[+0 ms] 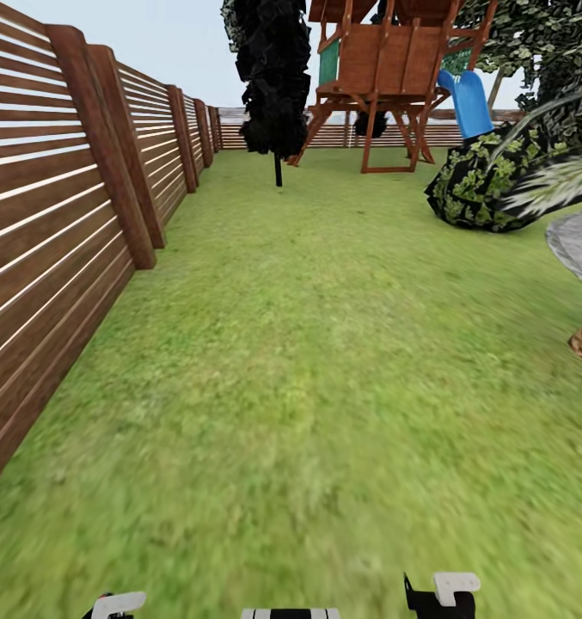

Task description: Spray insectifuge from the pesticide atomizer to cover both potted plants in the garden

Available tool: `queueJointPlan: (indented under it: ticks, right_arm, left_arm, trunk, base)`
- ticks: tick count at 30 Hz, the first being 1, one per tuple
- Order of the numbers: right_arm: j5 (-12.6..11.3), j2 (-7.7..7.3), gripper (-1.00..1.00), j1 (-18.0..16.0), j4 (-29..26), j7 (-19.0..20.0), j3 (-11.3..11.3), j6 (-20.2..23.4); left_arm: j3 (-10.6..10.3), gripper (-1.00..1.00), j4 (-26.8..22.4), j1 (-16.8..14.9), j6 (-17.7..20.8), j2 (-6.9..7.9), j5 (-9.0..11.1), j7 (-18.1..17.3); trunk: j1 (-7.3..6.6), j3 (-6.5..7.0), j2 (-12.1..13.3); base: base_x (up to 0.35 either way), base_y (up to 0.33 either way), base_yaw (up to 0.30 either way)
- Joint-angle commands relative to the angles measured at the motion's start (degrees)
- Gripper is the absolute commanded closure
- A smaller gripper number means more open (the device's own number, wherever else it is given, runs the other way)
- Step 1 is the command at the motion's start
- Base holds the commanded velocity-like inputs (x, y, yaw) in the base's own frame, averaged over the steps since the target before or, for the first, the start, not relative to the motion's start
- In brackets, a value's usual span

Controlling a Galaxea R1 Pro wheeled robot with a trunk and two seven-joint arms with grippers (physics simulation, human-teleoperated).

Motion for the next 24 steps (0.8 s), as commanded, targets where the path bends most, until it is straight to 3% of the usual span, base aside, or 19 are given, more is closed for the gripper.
queueJointPlan:
  ticks: [1,12,24]
  right_arm:
    - [-0.34,0.00,-1.00,0.00,-0.01,-0.23,0.51,-0.09]
    - [-0.38,-0.07,-1.00,0.02,0.00,-0.23,0.48,-0.09]
    - [-0.38,-0.03,-1.00,0.03,-0.02,-0.23,0.48,-0.09]
  left_arm:
    - [0.35,1.00,0.08,-0.05,-0.29,-0.02,-0.60,0.13]
    - [0.35,1.00,0.09,-0.05,-0.29,-0.02,-0.60,0.13]
    - [0.35,1.00,0.08,-0.05,-0.29,-0.03,-0.60,0.11]
  trunk:
    - [0.02,-0.04,-0.01]
    - [0.02,-0.04,-0.01]
    - [0.02,-0.04,-0.01]
  base:
    - [0.334,0.000,0.000]
    - [0.334,0.000,-0.005]
    - [0.334,0.000,-0.207]
